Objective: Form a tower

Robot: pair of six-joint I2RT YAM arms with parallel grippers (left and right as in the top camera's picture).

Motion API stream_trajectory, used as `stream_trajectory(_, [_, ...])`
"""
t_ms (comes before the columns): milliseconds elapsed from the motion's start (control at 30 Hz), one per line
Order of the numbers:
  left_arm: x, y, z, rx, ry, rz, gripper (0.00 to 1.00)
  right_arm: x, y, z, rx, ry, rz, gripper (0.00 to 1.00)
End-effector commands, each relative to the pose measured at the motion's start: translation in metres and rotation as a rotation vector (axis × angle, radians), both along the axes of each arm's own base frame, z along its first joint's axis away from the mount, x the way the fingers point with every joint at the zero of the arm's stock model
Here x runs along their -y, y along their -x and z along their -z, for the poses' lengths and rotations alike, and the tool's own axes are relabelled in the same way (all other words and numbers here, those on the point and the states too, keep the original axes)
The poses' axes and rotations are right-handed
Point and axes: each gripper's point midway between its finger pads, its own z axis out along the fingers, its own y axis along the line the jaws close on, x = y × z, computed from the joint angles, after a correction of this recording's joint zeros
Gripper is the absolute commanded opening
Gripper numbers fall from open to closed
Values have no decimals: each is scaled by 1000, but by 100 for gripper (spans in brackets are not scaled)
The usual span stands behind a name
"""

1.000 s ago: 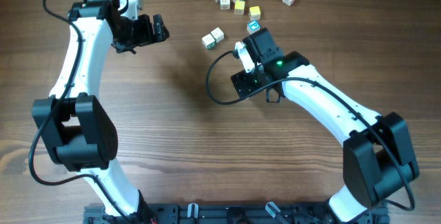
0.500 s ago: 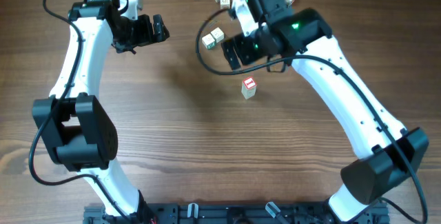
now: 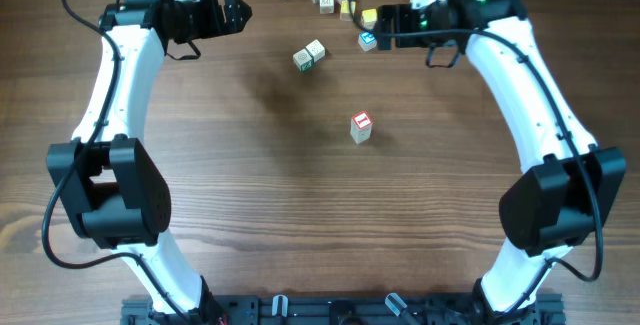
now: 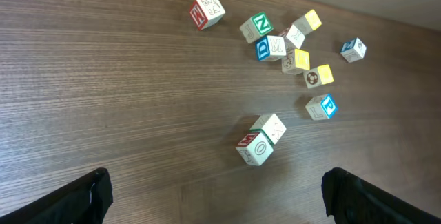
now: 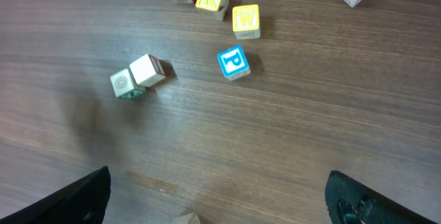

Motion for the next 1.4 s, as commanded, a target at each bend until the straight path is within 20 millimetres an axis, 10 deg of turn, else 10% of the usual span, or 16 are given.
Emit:
stream_trajectory(0, [-7, 4, 11, -47, -44, -33, 100, -23, -6, 17, -46, -92, -26, 100])
stream_trajectory(400, [-34, 25, 34, -173, -185, -122, 100, -59, -89, 68, 78, -117, -17, 99])
stream_trajectory(533, [-34, 25, 34, -173, -185, -122, 100, -69, -104, 118, 115, 71, -171, 100])
stream_trajectory(867, [-34, 25, 34, -173, -185, -122, 100, -17, -146, 191, 175, 243, -42, 99])
stream_trajectory(1233, [-34, 25, 34, -173, -185, -122, 100, -34, -158, 184, 236, 152, -50, 40])
stream_trajectory(1367, [-34, 25, 34, -173, -185, -122, 100, -36, -155, 151, 245, 127, -39, 28])
